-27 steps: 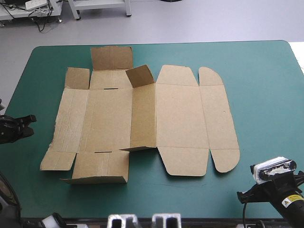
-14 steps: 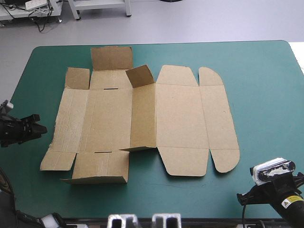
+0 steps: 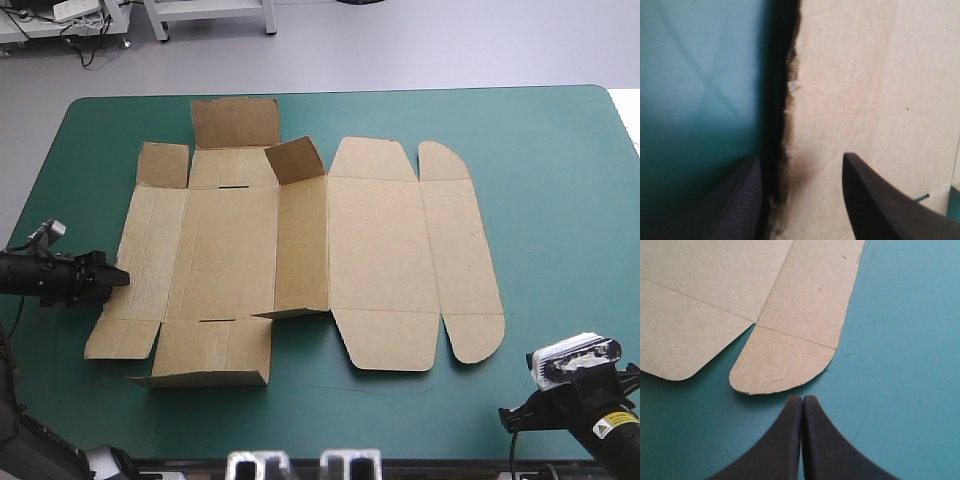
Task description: Fold the box
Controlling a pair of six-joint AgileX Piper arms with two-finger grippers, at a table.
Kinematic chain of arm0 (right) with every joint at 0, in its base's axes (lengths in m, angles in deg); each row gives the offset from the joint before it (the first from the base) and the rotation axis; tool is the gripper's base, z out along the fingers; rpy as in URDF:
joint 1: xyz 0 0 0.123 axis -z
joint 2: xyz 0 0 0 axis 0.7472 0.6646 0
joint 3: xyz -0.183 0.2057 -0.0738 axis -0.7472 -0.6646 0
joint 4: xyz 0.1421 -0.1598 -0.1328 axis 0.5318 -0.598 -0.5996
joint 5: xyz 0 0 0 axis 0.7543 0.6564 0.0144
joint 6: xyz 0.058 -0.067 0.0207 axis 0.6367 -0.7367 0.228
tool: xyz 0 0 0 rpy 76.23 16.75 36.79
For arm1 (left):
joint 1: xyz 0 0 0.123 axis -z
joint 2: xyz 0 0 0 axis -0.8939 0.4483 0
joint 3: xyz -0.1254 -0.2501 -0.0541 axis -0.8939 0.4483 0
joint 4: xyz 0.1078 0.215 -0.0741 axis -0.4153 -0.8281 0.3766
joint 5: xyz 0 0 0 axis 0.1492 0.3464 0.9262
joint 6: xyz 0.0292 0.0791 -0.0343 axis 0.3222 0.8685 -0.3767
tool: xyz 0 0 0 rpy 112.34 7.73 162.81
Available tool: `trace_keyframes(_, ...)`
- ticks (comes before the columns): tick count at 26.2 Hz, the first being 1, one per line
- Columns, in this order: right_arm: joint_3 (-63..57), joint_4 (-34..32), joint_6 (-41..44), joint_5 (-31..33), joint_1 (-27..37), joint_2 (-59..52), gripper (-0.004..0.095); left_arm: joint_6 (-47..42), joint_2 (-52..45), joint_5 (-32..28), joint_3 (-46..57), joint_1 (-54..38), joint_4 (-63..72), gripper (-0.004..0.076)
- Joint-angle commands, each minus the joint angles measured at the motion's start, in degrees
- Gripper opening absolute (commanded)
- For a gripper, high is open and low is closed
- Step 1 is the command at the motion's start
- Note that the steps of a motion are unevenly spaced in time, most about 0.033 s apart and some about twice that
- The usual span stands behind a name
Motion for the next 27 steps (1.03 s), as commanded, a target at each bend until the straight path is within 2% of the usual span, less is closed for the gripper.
trace_keyframes(1, 1.3, 0.4, 0.1, -3.0, -0.1, 0.6, -0.0009, 1.1, -0.1, 5.8, -1.1, 4.3, 2.0, 0.037)
trace_keyframes(6, 1.3, 0.4, 0.1, -3.0, -0.1, 0.6, -0.001, 0.6, 2.1, 5.8, -1.1, 11.4, 0.8, 0.037)
trace_keyframes(9, 1.3, 0.4, 0.2, -3.0, -0.1, 0.6, -0.0009, -1.9, 2.1, 5.8, -1.1, 12.8, 0.9, 0.0365)
trace_keyframes(11, 1.3, 0.5, 0.2, -3.0, -0.1, 0.6, -0.0009, -5.9, 2.0, 5.8, -1.1, 12.8, 1.0, 0.0333)
trace_keyframes(14, 1.3, 0.6, 0.2, -3.0, -0.1, 0.6, -0.001, -11.6, 1.7, 5.8, -1.2, 12.8, 0.9, 0.0216)
trace_keyframes(17, 1.3, 0.6, 0.2, -3.0, -0.1, 0.6, -0.001, -11.9, 0.2, 5.8, -2.4, 12.8, -0.2, 0.007)
trace_keyframes(18, 1.3, 0.6, 0.2, -3.0, -0.1, 0.6, -0.001, -11.6, -0.7, 5.8, -3.4, 12.8, -1.1, -0.0001)
trace_keyframes(27, 1.3, 0.7, 0.2, -3.0, -0.1, 0.6, -0.001, -9.5, -12.4, 5.8, -14.2, 16.0, -7.7, -0.001)
